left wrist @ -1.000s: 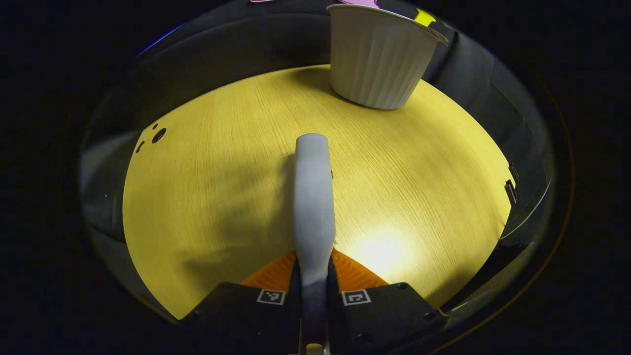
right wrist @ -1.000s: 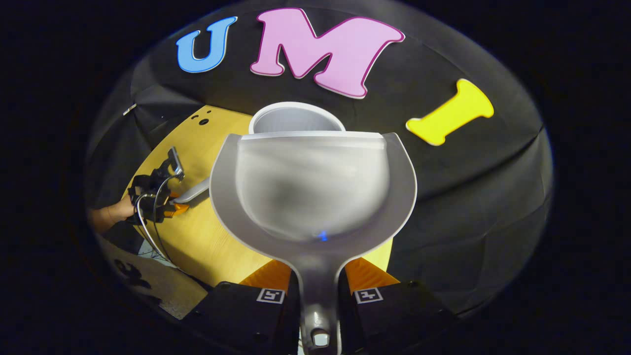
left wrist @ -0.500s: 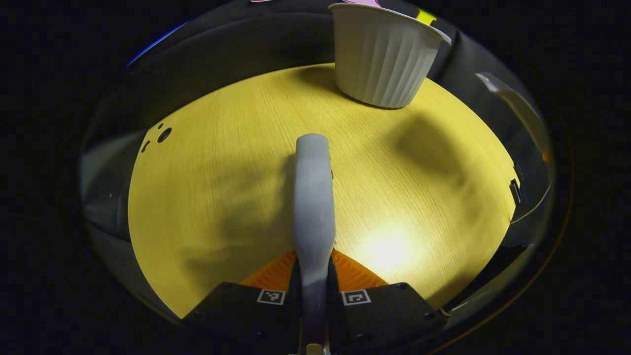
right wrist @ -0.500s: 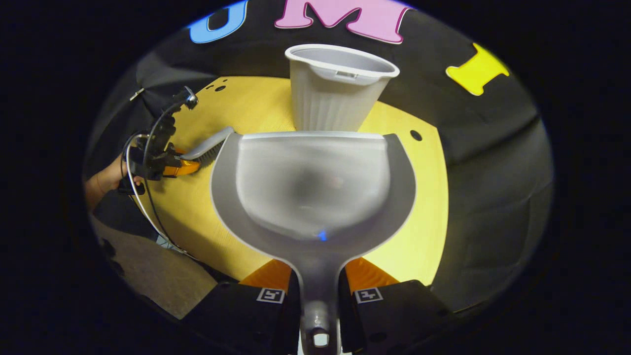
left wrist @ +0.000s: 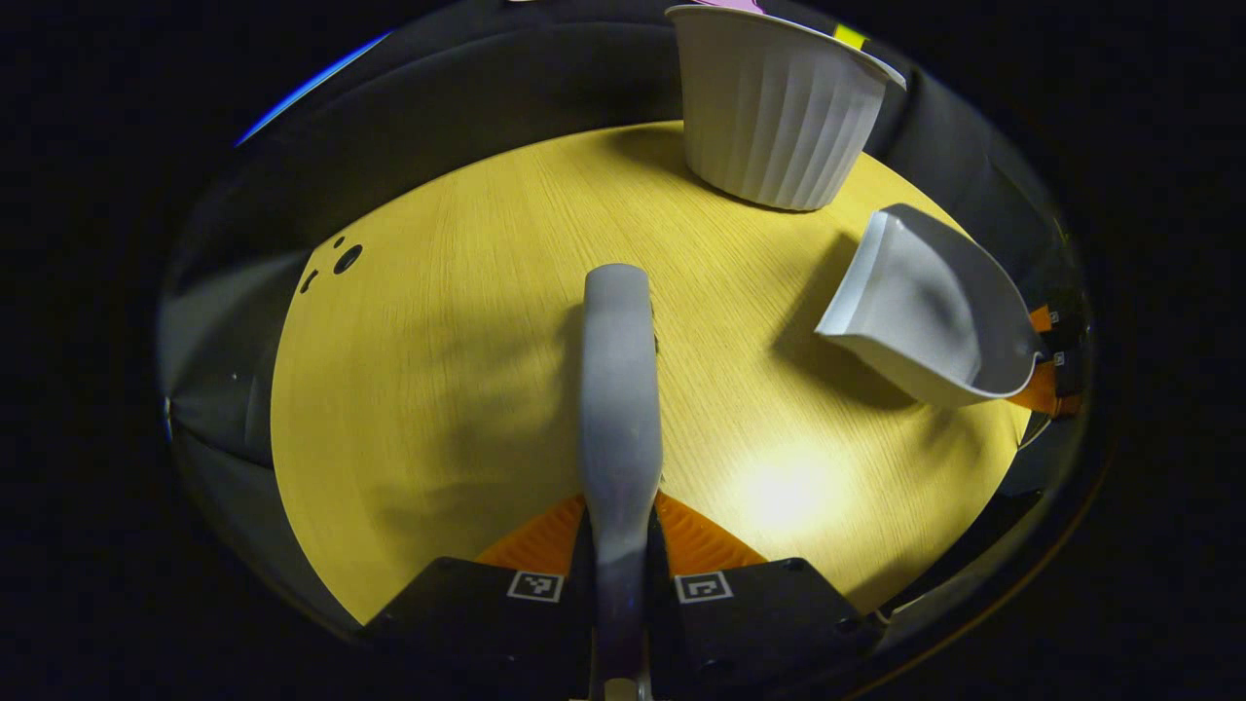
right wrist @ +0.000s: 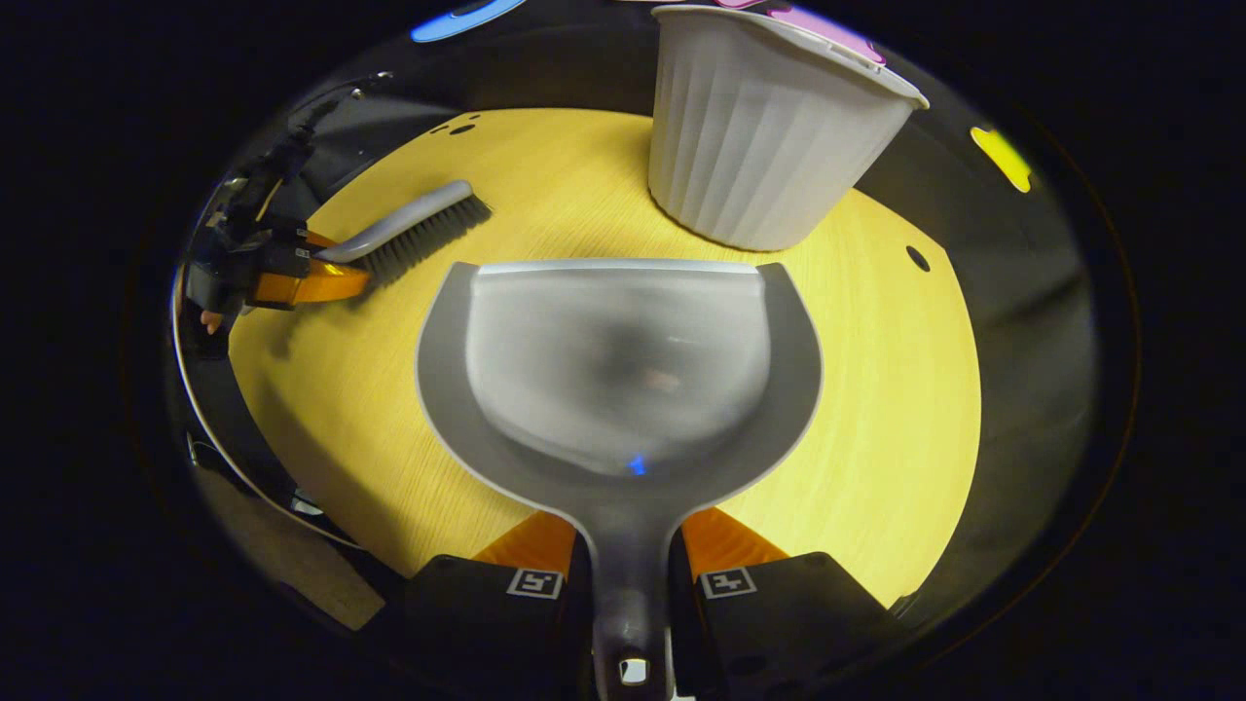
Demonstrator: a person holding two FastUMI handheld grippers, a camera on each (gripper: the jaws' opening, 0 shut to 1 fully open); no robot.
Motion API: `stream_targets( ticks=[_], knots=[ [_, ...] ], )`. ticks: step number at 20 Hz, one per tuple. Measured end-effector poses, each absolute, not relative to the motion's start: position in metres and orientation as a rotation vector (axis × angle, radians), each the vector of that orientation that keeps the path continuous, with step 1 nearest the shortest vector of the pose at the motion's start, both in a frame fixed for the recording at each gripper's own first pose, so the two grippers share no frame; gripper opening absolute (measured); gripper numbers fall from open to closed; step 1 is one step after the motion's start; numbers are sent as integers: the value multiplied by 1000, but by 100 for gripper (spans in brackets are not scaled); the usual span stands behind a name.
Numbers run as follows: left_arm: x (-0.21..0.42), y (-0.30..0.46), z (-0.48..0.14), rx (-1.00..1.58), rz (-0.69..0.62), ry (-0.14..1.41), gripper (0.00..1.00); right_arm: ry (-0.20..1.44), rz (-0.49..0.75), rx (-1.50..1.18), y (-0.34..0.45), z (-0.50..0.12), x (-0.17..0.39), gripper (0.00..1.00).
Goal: Pick up the small broom and dustpan from the desktop, sweep the trash into the dustpan with the broom, and then empty the trash into the garbage bin.
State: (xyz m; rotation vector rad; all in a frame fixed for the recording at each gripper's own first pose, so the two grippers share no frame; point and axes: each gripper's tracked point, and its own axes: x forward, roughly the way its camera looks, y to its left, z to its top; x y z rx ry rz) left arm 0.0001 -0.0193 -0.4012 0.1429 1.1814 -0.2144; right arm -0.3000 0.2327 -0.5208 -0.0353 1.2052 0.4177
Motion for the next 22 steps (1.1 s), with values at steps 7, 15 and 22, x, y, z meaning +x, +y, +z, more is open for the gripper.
stream_targets(
  ticks=[7,15,22],
  knots=[
    [0,-16,-399,161,-197,1181,28,1246,384,14,245,-536,-300,36],
    [1,-14,-399,179,-199,1180,33,1262,383,6,245,-540,-305,38],
    [3,-20,-388,221,-224,1142,49,1262,387,61,242,-531,-311,42]
  ],
)
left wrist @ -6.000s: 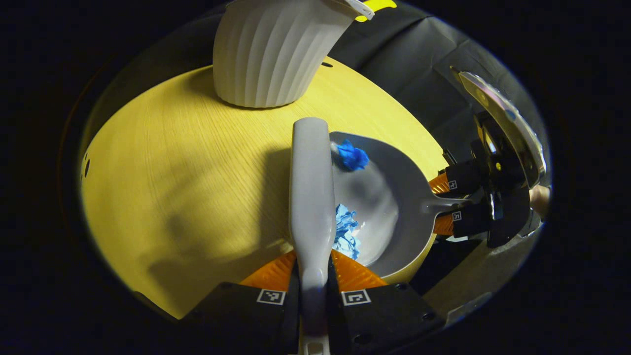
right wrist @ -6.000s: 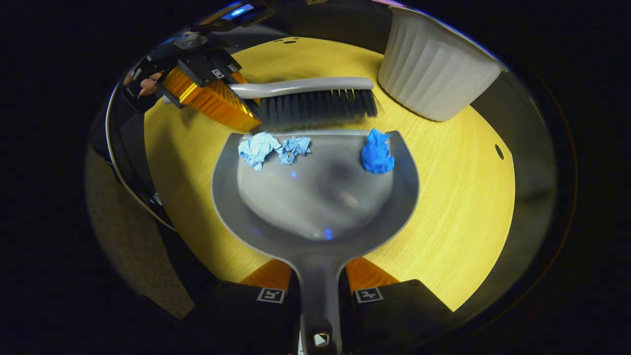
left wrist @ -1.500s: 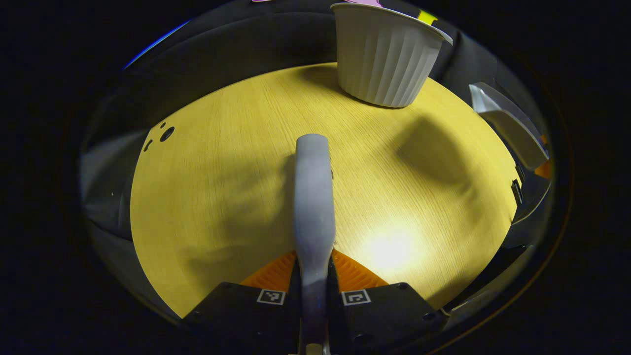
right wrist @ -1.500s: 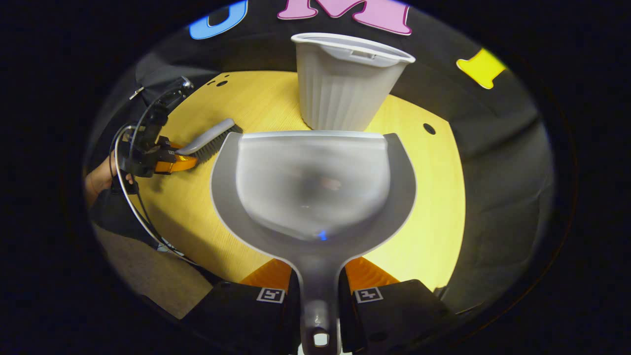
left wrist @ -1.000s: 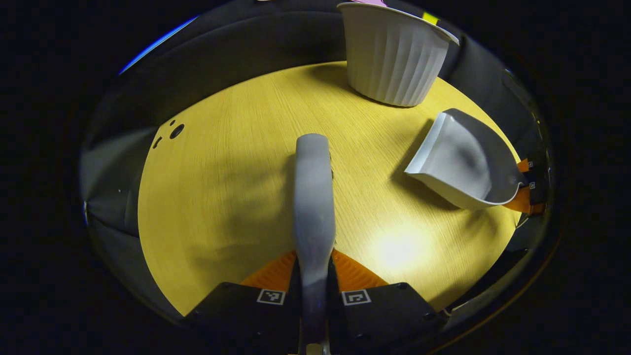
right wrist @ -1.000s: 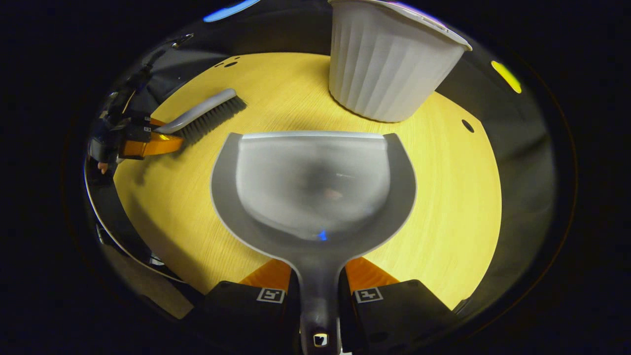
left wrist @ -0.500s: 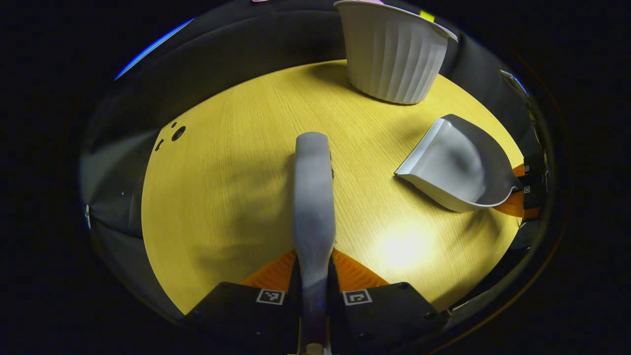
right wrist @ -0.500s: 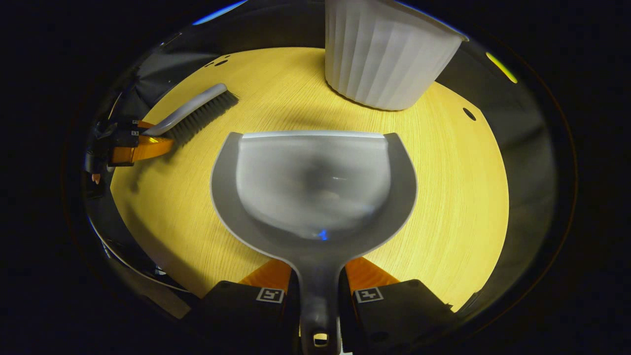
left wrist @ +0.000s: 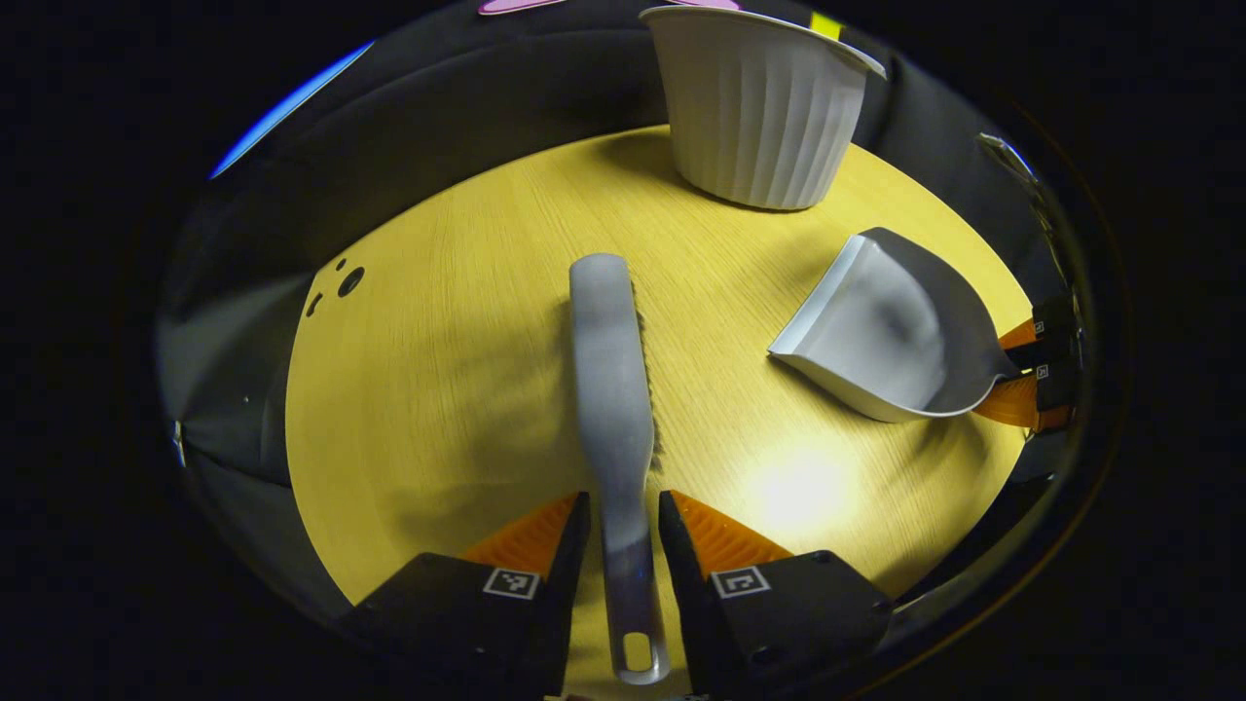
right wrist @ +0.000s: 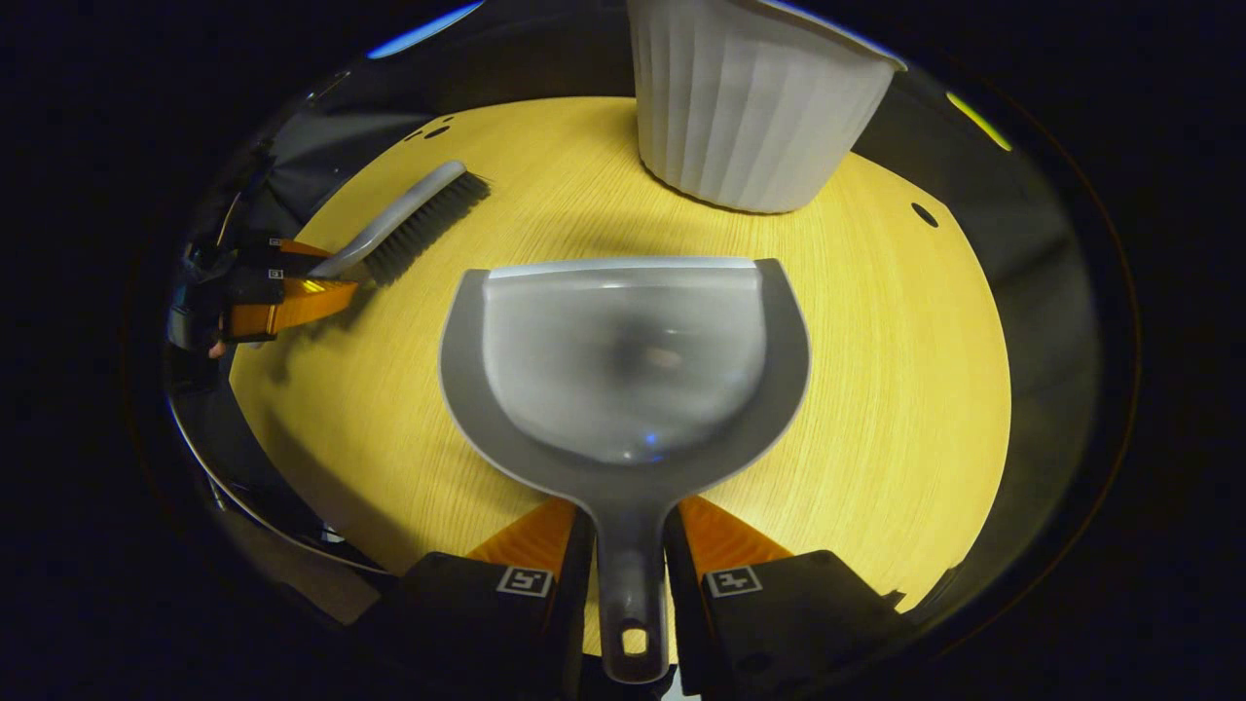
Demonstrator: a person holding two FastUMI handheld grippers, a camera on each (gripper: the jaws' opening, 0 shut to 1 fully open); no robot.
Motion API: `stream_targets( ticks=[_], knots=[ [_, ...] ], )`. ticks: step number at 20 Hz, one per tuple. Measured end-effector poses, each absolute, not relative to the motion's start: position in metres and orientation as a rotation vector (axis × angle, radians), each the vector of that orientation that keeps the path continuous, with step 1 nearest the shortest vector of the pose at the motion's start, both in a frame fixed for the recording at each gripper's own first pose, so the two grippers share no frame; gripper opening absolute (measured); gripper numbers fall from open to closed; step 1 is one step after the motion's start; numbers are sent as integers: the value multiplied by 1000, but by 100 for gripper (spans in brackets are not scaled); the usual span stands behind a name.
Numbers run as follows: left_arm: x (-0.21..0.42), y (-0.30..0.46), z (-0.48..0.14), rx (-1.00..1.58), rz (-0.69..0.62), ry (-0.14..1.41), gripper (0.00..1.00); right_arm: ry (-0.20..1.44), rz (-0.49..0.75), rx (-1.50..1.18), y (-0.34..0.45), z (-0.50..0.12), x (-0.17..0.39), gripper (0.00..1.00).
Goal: Pick up the small broom and dustpan from the desktop, sweep the trash into the dustpan with the broom, and then empty the trash into the garbage bin.
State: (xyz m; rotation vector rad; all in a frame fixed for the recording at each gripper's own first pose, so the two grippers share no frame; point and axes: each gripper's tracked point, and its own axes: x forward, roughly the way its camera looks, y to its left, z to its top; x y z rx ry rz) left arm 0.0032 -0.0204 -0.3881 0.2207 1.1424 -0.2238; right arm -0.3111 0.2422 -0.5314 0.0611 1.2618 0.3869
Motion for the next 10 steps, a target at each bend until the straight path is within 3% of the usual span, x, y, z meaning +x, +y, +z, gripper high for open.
stream_targets(
  ticks=[7,8,9,10],
  knots=[
    [7,-13,-340,302,-220,1005,64,1145,320,166,216,-468,-315,48],
    [10,-16,-326,291,-225,953,65,1088,300,189,212,-450,-310,41],
    [13,-19,-312,281,-228,903,65,1037,290,199,209,-435,-304,47],
    [18,-24,-298,265,-235,849,67,974,282,208,208,-419,-297,47]
  ],
)
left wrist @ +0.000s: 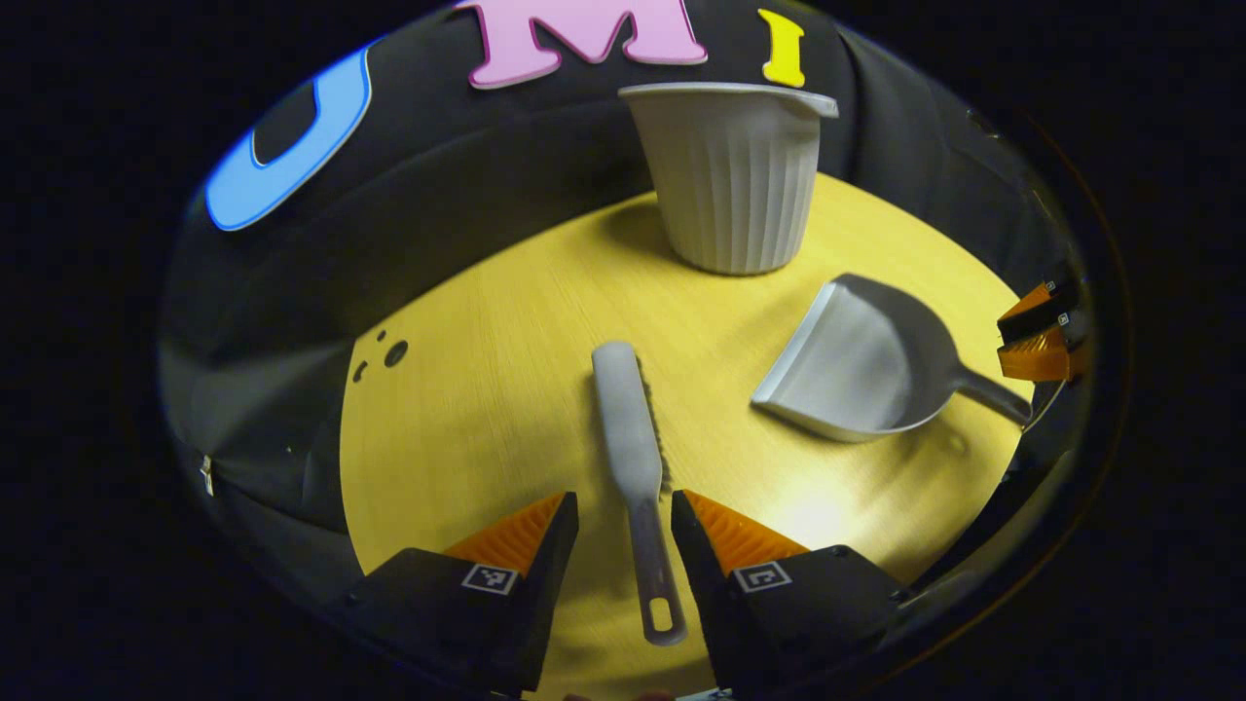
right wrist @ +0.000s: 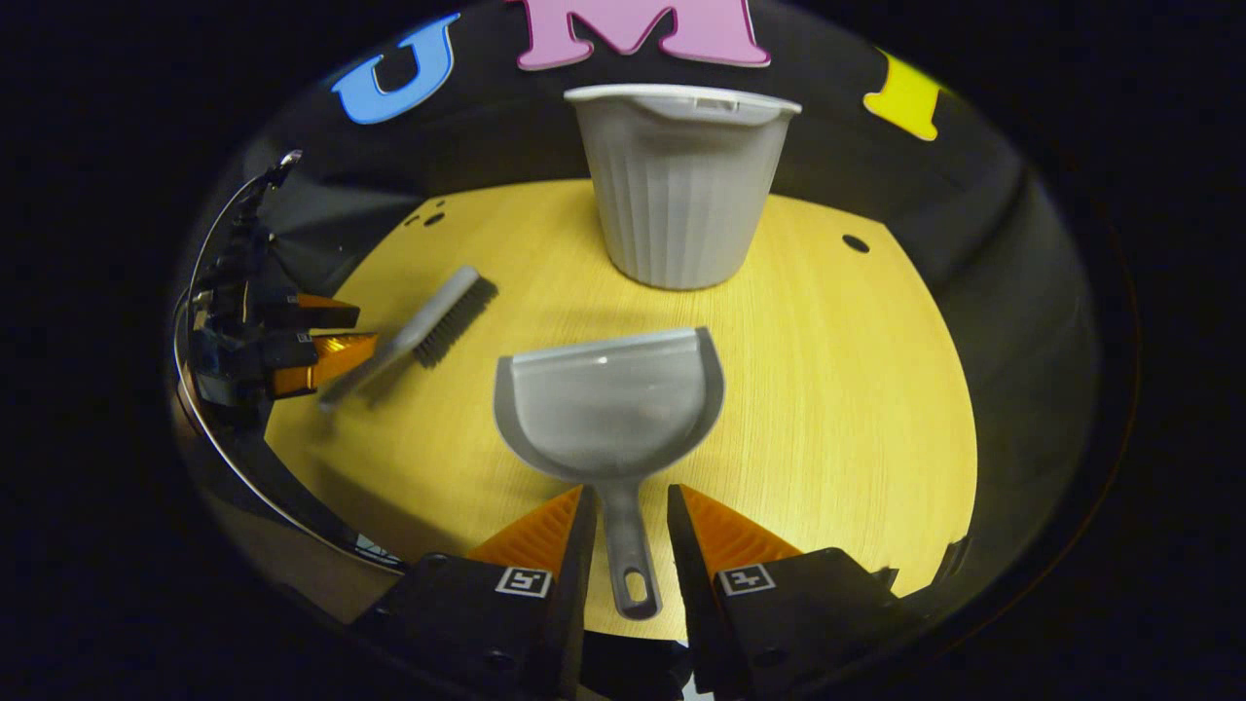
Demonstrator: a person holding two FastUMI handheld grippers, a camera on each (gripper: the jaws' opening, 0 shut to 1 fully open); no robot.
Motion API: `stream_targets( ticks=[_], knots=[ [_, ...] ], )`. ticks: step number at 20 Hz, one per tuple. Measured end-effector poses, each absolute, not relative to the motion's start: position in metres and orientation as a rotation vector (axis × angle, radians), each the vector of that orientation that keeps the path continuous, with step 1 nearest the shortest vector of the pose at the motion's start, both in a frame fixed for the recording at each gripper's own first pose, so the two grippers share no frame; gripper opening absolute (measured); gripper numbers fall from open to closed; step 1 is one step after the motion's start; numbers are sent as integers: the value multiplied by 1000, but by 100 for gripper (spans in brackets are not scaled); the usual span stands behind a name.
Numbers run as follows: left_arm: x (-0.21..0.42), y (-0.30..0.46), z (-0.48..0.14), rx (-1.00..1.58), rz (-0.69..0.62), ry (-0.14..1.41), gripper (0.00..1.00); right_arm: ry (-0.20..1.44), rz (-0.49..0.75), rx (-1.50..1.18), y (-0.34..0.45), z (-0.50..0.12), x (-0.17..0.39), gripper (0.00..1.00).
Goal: Pick up the small broom and dustpan from the desktop, sweep the trash into the dustpan with the broom, and then empty the trash into the garbage bin.
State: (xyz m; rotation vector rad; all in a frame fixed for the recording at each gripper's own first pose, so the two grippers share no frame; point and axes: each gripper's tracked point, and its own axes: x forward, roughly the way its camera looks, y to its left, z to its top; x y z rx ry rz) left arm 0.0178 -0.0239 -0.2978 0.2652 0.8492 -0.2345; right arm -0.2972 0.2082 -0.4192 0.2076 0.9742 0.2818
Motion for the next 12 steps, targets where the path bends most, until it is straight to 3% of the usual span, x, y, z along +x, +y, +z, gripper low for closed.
stream_targets(
  ticks=[4,5,6,12],
  knots=[
    [41,-48,-227,105,-235,609,65,728,217,194,197,-350,-265,47],
    [53,-54,-198,71,-230,507,63,680,197,200,194,-331,-257,38],
    [58,-57,-177,58,-226,448,65,618,167,196,186,-309,-248,47],
    [67,-83,-91,61,-233,246,67,410,125,81,160,-237,-218,58]
  ],
)
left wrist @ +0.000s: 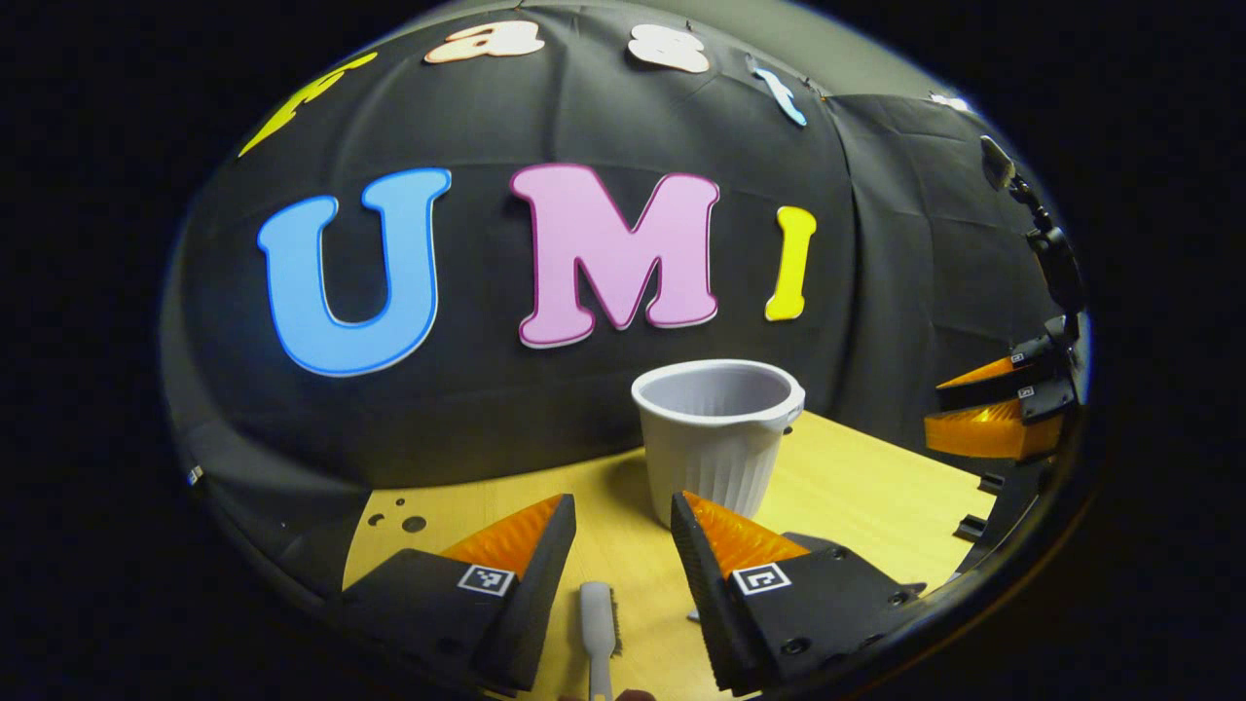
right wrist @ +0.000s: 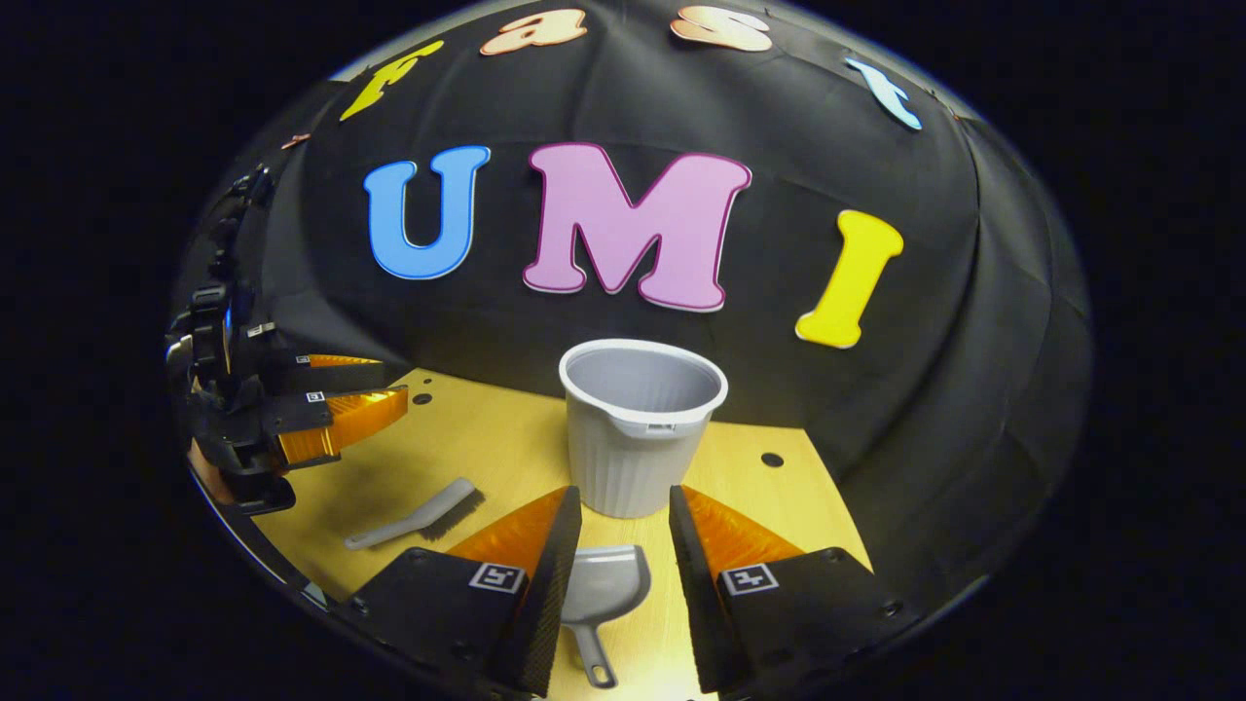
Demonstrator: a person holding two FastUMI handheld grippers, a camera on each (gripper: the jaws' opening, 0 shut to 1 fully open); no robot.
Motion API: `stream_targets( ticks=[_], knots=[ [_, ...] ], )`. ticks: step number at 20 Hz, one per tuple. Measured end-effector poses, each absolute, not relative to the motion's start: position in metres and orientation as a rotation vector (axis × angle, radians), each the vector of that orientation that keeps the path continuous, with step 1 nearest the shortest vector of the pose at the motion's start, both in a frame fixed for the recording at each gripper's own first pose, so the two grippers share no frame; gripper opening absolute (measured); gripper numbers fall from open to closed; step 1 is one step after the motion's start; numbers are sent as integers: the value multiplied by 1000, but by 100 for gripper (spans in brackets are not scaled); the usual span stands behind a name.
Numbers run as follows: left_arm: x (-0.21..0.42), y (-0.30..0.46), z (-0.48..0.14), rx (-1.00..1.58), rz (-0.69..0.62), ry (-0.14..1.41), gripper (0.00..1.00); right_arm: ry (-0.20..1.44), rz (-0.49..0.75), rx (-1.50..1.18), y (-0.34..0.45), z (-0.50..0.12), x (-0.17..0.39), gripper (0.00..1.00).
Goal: Pick up the small broom and dustpan from the desktop, sweep the trash into the dustpan with the broom, and then empty the trash into the garbage bin.
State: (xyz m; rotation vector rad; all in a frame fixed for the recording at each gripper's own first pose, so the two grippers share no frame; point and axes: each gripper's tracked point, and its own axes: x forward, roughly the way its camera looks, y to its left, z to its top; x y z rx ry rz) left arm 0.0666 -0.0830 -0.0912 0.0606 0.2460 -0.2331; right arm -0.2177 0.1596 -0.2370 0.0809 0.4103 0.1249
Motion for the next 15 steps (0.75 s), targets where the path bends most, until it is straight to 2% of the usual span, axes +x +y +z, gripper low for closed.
stream_targets(
  ticks=[2,3,6,11,15],
  knots=[
    [58,-89,-76,31,-199,224,68,356,138,75,154,-222,-212,63],
    [54,-92,-72,9,-177,217,69,332,152,86,152,-217,-210,77],
    [48,-90,-58,-44,-100,203,75,298,203,91,144,-214,-208,78],
    [36,-99,-48,-78,31,194,87,265,292,131,121,-210,-206,94],
    [22,-115,-45,-76,97,192,89,238,315,159,96,-215,-209,98]
  ],
)
